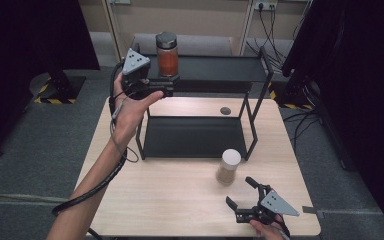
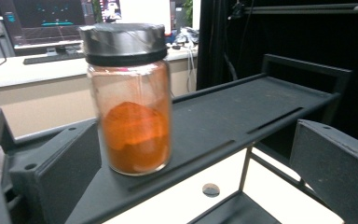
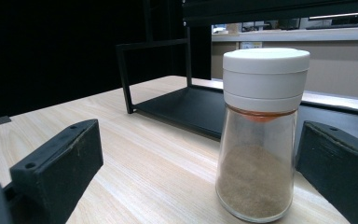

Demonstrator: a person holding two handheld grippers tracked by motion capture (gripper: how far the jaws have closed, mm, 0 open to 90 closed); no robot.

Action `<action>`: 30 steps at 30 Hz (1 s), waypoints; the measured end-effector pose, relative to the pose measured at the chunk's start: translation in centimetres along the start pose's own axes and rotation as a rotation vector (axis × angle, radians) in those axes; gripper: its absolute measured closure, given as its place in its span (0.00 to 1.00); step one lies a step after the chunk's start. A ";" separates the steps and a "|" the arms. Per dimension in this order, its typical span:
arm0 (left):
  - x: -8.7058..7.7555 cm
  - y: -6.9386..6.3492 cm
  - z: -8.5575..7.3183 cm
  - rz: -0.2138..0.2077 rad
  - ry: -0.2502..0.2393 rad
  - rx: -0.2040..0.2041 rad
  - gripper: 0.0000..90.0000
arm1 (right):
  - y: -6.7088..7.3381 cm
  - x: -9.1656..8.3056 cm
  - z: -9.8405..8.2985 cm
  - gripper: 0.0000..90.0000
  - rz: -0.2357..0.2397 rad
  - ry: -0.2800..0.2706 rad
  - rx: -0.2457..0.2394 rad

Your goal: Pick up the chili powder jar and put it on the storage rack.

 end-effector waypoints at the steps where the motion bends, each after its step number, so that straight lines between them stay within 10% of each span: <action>1: -0.1 -0.1 -0.2 -0.005 -0.004 -0.001 0.01 | 0.0 0.0 0.0 0.01 0.000 0.000 0.000; 30: -3.8 -3.0 -6.9 -0.163 -0.046 0.015 0.01 | 0.1 0.0 0.0 0.01 0.000 -0.001 -0.003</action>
Point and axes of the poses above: each handheld gripper's, and its own axes: x roughly forward along the jaws, z roughly out of its top, y roughly to its left, the point moved 4 cm from there along x, roughly forward along the jaws, and after that the axes turned 3 degrees about y, right-handed, at the moved point
